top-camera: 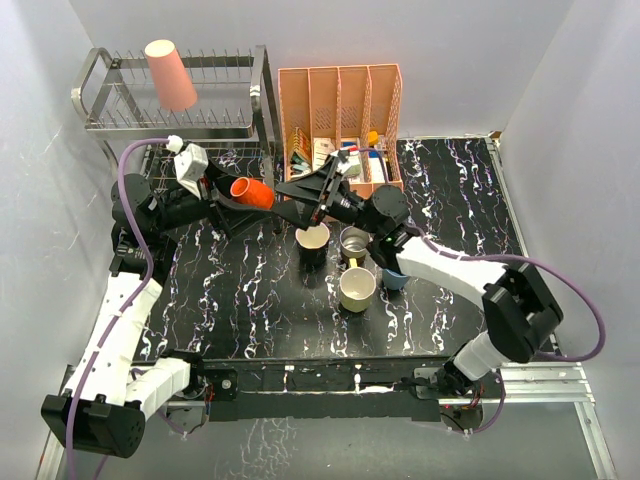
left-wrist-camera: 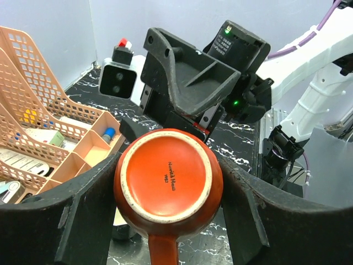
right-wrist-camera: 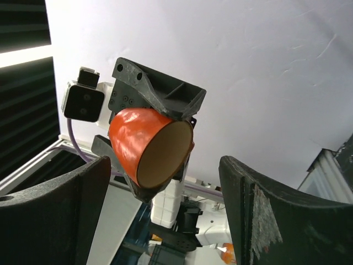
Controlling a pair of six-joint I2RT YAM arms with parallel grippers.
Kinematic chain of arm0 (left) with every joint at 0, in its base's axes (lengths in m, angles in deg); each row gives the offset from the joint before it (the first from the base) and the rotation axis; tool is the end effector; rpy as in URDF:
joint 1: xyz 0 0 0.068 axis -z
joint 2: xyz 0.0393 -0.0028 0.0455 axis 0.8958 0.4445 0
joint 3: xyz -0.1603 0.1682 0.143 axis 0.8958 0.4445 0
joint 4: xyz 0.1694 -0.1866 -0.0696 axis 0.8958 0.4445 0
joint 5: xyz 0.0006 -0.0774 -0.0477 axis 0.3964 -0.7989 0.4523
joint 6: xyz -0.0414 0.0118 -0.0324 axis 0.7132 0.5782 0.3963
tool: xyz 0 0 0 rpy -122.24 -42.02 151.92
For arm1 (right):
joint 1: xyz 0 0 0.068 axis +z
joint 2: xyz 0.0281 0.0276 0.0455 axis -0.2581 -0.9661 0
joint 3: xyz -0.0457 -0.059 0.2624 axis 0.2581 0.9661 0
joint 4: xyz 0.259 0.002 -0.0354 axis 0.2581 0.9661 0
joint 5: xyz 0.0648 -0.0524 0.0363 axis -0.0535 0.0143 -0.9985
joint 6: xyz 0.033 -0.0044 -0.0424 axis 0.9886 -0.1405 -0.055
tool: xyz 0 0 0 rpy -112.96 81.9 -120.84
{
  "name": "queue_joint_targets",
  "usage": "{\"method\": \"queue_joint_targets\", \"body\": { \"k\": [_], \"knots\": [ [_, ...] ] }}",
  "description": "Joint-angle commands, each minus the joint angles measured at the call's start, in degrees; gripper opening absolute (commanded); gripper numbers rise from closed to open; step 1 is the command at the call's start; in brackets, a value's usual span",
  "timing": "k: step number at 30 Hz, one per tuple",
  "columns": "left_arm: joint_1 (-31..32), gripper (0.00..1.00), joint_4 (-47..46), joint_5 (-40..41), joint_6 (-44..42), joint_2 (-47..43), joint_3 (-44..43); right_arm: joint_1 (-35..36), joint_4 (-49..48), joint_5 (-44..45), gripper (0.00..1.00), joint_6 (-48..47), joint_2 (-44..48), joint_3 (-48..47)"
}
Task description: Unload the cups from the dish rack
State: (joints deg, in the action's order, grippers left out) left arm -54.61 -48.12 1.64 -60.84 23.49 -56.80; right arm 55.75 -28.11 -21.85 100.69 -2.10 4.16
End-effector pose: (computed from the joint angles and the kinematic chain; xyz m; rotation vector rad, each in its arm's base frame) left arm 0.1930 -0.0623 0.4366 0.8947 1.2090 -1.0182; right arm 0.2498 0.2382 0.3480 0.1892 1.6866 2.2090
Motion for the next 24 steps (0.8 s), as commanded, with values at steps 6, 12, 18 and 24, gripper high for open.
{"method": "queue_joint_targets", "body": {
  "k": [6, 12, 18, 24],
  "knots": [
    [0.3, 0.00, -3.2, -1.2, -0.9, -2.3, 1.0, 3.0, -17.8, 3.0, 0.75, 7.6, -5.9, -7.7],
    [0.2, 0.00, -3.5, -1.1, -0.8, -1.7, 1.2, 4.8, -20.5, 3.8, 0.67, 9.1, -8.1, -9.8],
    [0.3, 0.00, -3.4, -1.3, -1.8, -1.3, 2.2, 6.4, -24.2, 4.8, 0.50, 11.2, -11.0, -12.7],
    [0.3, 0.00, 5.6, -1.8, -14.6, -1.8, 2.2, 6.5, -24.3, 6.6, 0.15, 11.3, -10.2, -10.2]
  ]
}}
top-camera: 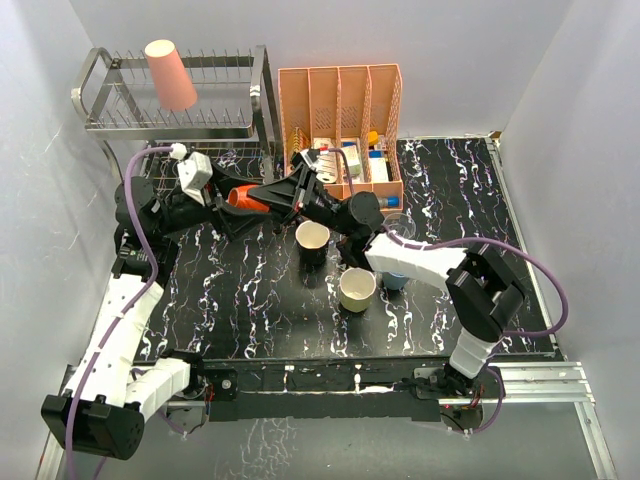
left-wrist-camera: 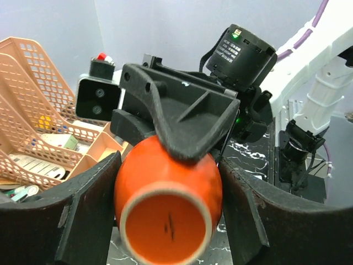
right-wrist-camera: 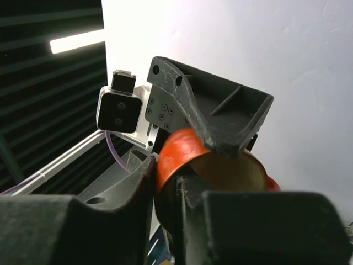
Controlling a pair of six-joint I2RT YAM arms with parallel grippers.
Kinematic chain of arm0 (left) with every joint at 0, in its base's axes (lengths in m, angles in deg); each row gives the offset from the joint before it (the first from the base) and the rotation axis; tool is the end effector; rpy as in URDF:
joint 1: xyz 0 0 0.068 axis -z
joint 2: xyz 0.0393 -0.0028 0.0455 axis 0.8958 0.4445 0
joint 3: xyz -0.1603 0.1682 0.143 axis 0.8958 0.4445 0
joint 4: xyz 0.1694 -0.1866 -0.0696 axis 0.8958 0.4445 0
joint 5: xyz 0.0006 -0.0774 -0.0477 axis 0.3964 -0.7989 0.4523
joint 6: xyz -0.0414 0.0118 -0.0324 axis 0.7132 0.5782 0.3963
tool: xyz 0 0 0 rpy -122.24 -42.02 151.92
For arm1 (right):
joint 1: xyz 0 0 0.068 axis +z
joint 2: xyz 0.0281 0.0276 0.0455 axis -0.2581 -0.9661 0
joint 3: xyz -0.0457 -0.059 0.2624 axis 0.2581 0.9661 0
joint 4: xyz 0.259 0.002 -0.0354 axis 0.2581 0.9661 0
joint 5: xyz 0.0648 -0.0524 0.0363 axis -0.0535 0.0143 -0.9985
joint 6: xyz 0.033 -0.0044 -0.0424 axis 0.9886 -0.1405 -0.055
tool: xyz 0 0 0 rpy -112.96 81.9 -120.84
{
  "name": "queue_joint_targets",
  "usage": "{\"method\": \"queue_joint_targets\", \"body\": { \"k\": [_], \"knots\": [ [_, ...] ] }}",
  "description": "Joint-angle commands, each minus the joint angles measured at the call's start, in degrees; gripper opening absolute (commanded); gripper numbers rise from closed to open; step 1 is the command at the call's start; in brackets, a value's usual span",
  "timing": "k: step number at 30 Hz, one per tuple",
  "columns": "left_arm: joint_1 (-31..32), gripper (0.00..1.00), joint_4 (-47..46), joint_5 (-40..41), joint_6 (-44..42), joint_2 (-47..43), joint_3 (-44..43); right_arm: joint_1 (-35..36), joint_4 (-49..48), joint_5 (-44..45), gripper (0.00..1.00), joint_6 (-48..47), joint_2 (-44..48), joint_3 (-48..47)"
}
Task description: Unload the cups from the dish rack
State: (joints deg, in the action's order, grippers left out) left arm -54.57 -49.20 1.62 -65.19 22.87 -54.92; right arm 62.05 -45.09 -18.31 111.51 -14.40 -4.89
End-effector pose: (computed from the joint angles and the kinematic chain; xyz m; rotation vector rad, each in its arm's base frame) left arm 0.1923 -0.0623 0.4294 0.9337 1.1690 -0.9596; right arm 0.2526 0.2940 0.3555 0.1603 1.4789 2.5038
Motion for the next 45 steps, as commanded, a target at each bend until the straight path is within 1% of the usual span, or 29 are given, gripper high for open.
{"method": "queue_joint_targets", "body": {
  "k": [1, 2, 3, 5, 6, 7, 9, 10, 11, 13, 14, 15, 17, 19, 21, 23, 25, 28, 34, 37, 39, 45],
  "knots": [
    [0.3, 0.00, 9.3, -1.6, -13.2, -1.2, 0.0, 0.1, -7.1, 3.1, 0.09, 0.3, 2.4, -0.4],
    [0.2, 0.00, 11.8, -1.1, -15.9, -1.3, -0.4, 0.1, -6.8, 3.1, 0.08, 0.1, 2.8, 0.5],
    [0.2, 0.06, 14.8, -0.5, -18.6, -1.4, -0.7, -0.1, -6.5, 3.0, 0.08, -0.1, 3.2, 1.3],
    [0.3, 0.62, 20.4, 1.1, -22.8, -1.3, -1.6, -1.0, -4.8, 2.4, 0.08, -1.4, 4.6, 3.0],
    [0.2, 0.83, 23.6, 2.6, -24.3, -0.9, -2.4, -1.7, -2.2, 1.6, 0.08, -2.5, 5.5, 3.9],
    [0.2, 0.95, 26.7, 4.2, -25.0, -0.3, -3.3, -2.4, 0.4, 0.7, 0.08, -3.8, 6.7, 4.9],
    [0.1, 0.97, 32.8, 7.0, -25.9, 1.3, -5.4, -4.4, 8.0, -1.3, 0.08, -7.3, 9.6, 7.0],
    [0.0, 0.97, 35.7, 8.0, -26.6, 2.2, -6.5, -5.7, 13.4, -2.5, 0.08, -10.2, 12.0, 8.0],
    [-0.3, 0.97, 37.9, 8.9, -26.8, 2.8, -7.3, -6.8, 19.7, -3.4, 0.08, -13.5, 13.9, 8.4],
    [-1.4, 0.97, 40.3, 10.1, -26.6, 3.7, -8.0, -8.5, 35.4, -3.3, 0.08, -23.5, 17.7, 7.4],
    [-2.3, 0.97, 41.1, 10.1, -26.4, 4.1, -8.2, -8.9, 43.7, -1.7, 0.08, -29.4, 19.0, 5.6],
    [-3.3, 0.97, 41.8, 10.1, -26.0, 4.5, -8.6, -9.1, 52.7, 0.2, 0.08, -37.6, 19.8, 3.6],
    [-5.8, 0.97, 43.2, 10.1, -24.6, 6.1, -9.5, -9.0, 68.5, 4.1, 0.08, -47.9, 19.7, -1.5],
    [-9.8, 0.97, 44.6, 9.3, -22.6, 8.2, -11.2, -8.9, 78.7, 7.1, 0.08, -54.4, 18.9, -4.3],
    [-14.3, 0.97, 45.1, 7.7, -20.0, 10.4, -13.2, -7.8, 85.5, 10.4, 0.08, -59.5, 17.8, -6.1],
    [-17.5, 0.97, 46.2, 7.5, -19.3, 12.2, -15.7, -6.0, 90.2, 12.9, 0.08, -62.8, 16.0, -7.7],
    [-19.3, 0.97, 47.5, 9.2, -19.5, 13.3, -18.2, -3.4, 94.2, 15.8, 0.08, -65.3, 13.6, -9.8],
    [-19.9, 0.97, 49.4, 13.4, -20.2, 13.8, -21.6, 0.9, 100.2, 20.6, 0.08, -68.4, 9.4, -13.4],
    [-20.3, 0.97, 50.8, 22.5, -18.8, 15.4, -27.6, 7.8, 107.0, 27.3, 0.08, -72.6, -0.6, -20.0],
    [-20.4, 0.97, 52.1, 25.6, -17.6, 17.7, -32.5, 9.7, 110.0, 29.3, 0.08, -74.4, -6.5, -23.3],
    [-20.6, 0.97, 53.5, 27.5, -16.7, 19.9, -37.7, 10.7, 111.8, 30.6, 0.08, -75.3, -9.3, -25.0],
    [-20.8, 0.97, 56.0, 33.0, -15.5, 26.6, -50.3, 11.5, 112.9, 33.1, 0.08, -77.0, -13.8, -25.5]
  ]
}}
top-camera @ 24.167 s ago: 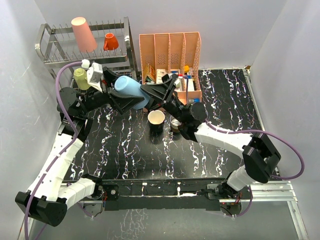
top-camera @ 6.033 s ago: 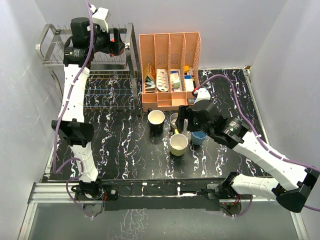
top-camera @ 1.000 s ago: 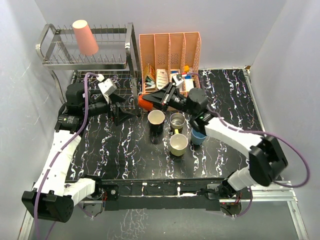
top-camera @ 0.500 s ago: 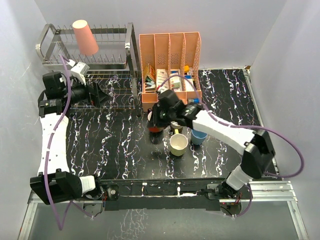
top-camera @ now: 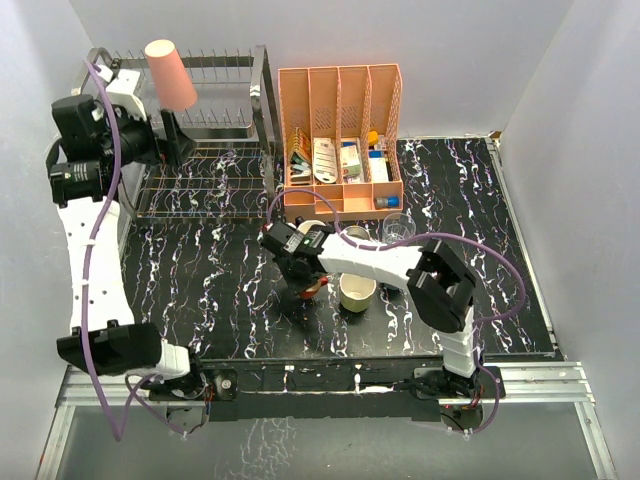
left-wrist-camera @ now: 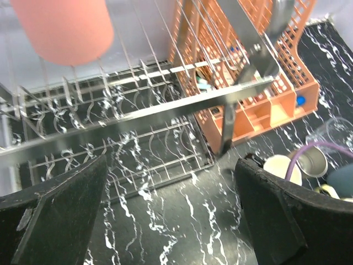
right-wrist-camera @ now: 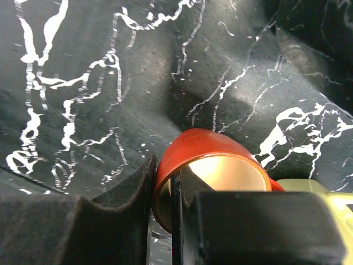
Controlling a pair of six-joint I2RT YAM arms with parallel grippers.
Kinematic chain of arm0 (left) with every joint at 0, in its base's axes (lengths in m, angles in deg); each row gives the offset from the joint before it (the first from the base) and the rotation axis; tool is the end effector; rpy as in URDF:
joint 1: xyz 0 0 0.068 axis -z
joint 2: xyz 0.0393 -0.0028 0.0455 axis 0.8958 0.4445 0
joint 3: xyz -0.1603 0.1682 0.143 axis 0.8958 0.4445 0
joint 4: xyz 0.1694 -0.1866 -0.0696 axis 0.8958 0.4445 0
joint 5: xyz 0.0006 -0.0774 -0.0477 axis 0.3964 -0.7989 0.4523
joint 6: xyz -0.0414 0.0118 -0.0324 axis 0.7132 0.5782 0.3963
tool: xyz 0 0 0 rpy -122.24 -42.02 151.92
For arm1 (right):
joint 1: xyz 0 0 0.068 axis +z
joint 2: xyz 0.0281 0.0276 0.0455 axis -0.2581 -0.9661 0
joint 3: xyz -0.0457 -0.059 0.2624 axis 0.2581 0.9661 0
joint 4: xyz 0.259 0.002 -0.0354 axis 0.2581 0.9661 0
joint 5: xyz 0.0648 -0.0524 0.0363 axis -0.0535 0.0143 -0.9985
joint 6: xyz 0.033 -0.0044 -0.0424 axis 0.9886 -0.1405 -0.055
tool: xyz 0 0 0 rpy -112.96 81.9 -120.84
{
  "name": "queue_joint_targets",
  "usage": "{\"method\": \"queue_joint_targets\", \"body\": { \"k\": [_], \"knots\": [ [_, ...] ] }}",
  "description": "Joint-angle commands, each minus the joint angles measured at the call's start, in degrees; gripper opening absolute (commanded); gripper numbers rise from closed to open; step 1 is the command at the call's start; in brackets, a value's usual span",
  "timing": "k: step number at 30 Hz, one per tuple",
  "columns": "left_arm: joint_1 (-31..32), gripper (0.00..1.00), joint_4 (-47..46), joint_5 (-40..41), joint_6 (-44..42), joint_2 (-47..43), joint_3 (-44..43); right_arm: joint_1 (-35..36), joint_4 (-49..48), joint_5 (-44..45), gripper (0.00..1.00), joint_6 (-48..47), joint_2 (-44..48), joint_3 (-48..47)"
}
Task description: Unload the cups from the dish rack
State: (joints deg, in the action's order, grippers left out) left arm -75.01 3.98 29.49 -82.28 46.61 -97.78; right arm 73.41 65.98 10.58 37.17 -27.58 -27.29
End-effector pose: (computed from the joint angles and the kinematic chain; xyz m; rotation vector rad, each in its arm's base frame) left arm 0.2756 0.0353 0.4899 0.3247 1.7831 -0.3347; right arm 0.2132 0.3429 0.2203 -0.6941 2.7377 0.2890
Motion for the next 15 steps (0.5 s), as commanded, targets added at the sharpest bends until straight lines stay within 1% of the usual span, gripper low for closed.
{"method": "queue_joint_targets", "body": {
  "k": [1, 8, 11, 15],
  "knots": [
    [-0.4, 0.97, 3.2, 5.8, 1.6, 4.2, -9.6, 0.2, 1.9, 4.3, 0.08, -3.0, -1.1, -2.9],
    [-0.4, 0.97, 6.9, 8.6, 2.8, 14.4, -24.1, 0.2, 2.4, 5.9, 0.08, -4.8, -3.3, -2.2],
    [-0.4, 0.97, 6.0, 9.3, 3.7, 16.8, -27.2, 0.1, 2.0, 5.9, 0.08, -5.5, -3.3, -1.3],
    [-0.4, 0.97, 3.4, 9.0, 4.1, 18.5, -29.0, 0.0, 1.1, 5.6, 0.08, -6.4, -3.5, 0.0]
  ]
}}
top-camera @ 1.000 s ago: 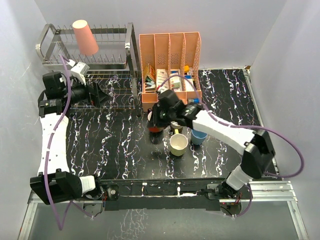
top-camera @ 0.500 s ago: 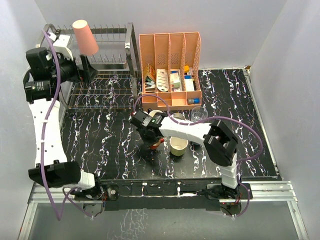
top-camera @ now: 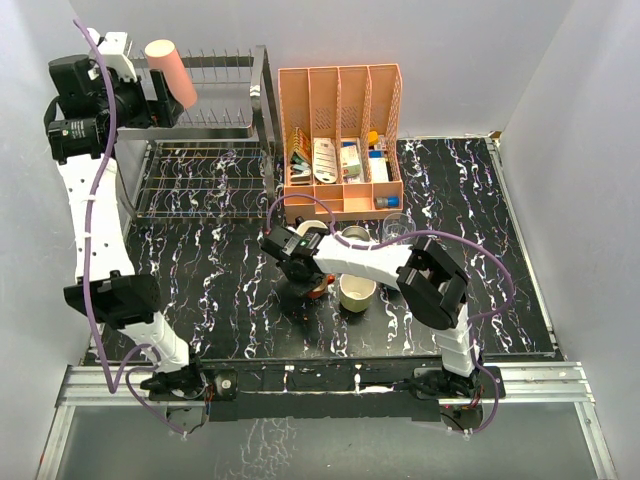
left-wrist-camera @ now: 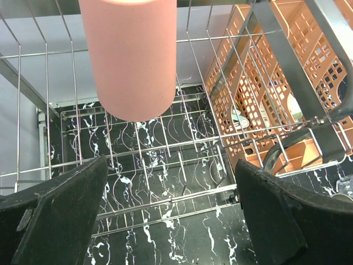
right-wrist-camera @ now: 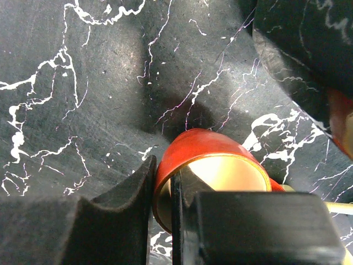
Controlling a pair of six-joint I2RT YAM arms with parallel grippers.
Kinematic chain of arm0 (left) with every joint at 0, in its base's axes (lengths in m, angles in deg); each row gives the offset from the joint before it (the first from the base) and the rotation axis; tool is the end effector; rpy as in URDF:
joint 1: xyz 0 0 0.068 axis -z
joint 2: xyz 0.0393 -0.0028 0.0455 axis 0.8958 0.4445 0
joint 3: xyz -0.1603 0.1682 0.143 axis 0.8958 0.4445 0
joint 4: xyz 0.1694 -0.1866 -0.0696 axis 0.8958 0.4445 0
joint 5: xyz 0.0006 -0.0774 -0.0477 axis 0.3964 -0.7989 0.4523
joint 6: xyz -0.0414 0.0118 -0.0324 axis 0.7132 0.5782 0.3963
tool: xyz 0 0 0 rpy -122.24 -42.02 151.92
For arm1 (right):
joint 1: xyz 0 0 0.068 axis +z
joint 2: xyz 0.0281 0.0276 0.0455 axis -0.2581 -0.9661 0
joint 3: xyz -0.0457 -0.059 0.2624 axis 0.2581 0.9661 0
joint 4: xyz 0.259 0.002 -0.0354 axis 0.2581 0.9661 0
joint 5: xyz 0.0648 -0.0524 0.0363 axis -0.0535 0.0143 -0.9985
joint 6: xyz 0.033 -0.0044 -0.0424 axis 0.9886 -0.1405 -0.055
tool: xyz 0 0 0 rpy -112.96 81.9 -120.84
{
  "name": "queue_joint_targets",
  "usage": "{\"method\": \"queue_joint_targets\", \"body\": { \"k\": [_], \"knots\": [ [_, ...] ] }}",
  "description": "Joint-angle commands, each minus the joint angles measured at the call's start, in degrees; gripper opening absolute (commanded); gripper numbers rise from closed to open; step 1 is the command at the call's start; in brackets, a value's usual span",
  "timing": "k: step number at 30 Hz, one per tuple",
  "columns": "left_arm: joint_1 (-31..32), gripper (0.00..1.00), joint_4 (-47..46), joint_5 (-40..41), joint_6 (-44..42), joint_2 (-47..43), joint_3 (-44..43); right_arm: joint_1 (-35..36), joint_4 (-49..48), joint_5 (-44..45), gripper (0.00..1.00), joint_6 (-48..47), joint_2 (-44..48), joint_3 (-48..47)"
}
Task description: Unload the cups from the dish rack
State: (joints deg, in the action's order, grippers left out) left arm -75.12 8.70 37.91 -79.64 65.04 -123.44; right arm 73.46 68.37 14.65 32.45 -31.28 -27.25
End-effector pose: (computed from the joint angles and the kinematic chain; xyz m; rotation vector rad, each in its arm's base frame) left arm 0.3416 0.0539 0.5205 0.1904 1.7764 -0.2187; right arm 0.2159 0.3431 0.1941 -0.8108 2.7450 0.0945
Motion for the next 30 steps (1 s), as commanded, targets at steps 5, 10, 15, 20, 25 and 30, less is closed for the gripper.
{"method": "queue_joint_targets", "body": {
  "k": [5, 10, 15, 20, 25, 30],
  "knots": [
    [-0.3, 0.97, -6.6, 2.3, 2.0, 0.2, -1.9, -0.6, -1.8, 1.5, 0.08, -2.1, -0.6, 0.9],
    [-0.3, 0.97, -13.0, 4.5, 3.9, 1.0, 0.3, -1.2, -3.0, 0.3, 0.14, -2.6, -1.1, 0.9],
    [-0.3, 0.97, -16.6, 4.0, 5.3, 4.7, -1.4, -1.8, -3.6, 0.0, 0.14, -3.2, -1.5, 0.7],
    [-0.2, 0.97, -18.6, 2.1, 7.0, 7.2, -3.1, -2.3, -4.2, 0.3, 0.15, -3.9, -2.0, 0.2],
    [0.2, 0.97, -20.8, 0.7, 7.7, 8.2, -2.7, -2.5, -4.0, 0.2, 0.19, -4.6, -3.7, -1.3],
    [0.6, 0.97, -21.5, -1.3, 7.9, 9.2, -2.8, -2.5, -2.6, 1.1, 0.37, -5.1, -4.2, -3.4]
  ]
}}
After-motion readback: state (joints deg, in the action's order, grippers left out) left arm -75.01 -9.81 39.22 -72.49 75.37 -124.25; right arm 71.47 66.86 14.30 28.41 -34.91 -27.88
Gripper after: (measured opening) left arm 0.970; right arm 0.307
